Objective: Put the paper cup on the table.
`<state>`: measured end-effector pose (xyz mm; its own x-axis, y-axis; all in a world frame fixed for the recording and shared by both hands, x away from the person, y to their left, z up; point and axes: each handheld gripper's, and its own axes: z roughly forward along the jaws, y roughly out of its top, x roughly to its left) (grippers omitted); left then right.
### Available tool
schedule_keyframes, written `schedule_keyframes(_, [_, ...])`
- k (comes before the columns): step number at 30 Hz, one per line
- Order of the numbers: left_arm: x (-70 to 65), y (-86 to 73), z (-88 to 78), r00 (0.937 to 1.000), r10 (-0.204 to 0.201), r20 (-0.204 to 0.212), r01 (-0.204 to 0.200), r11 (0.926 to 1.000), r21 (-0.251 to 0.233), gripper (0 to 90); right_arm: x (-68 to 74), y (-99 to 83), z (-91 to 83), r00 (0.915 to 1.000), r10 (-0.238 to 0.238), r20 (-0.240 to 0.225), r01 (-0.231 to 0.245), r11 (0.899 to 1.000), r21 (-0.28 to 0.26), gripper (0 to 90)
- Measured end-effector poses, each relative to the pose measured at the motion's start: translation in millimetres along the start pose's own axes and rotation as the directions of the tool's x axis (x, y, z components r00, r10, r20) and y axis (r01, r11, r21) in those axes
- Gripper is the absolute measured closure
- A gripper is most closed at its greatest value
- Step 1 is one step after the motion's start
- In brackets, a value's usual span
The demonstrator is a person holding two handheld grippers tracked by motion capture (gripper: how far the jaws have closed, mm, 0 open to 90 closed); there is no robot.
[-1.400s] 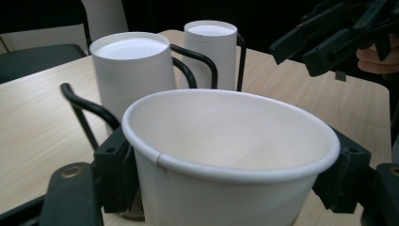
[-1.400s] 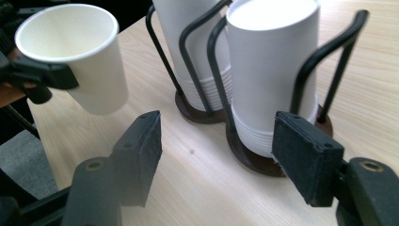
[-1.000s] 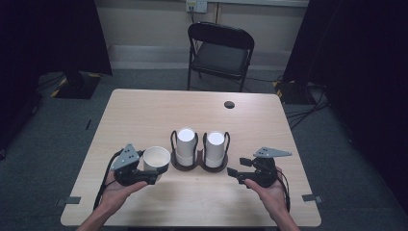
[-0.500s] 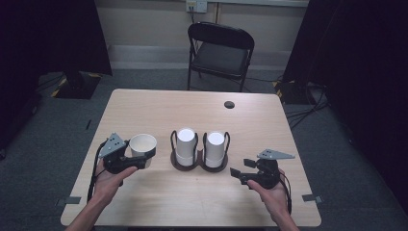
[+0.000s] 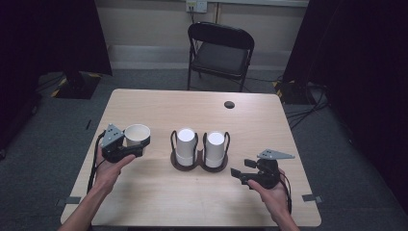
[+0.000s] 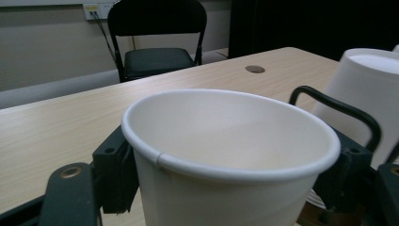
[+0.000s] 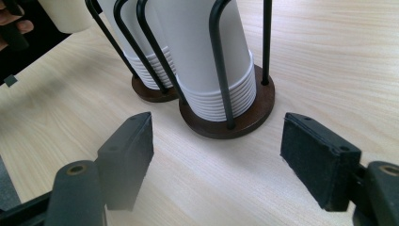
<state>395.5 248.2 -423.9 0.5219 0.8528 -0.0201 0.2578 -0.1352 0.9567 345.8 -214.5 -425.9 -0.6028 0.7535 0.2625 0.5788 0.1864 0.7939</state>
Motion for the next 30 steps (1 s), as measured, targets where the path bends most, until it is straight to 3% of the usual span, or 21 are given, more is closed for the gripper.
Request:
schedule_keyframes(6, [5.7,3.4,15.6,0.9997,-0.026,0.002,0.026,0.9996,0.011,23.0,-0.3,-0.6,1.4,1.0000,0.001,0.000,-0.001,1.000,0.006,25.8])
schedule_keyframes(16, [8.3,8.3,38.8,0.9998,-0.014,0.011,0.014,0.9998,0.011,22.9,-2.2,-1.0,1.2,1.0000,0.002,0.006,-0.003,1.000,0.008,26.1])
schedule_keyframes(30, [18.4,-14.3,71.4,0.9981,-0.056,0.024,0.053,0.9945,0.090,21.9,-2.7,-2.1,1.7,1.0000,0.002,0.003,-0.002,1.000,0.012,26.6])
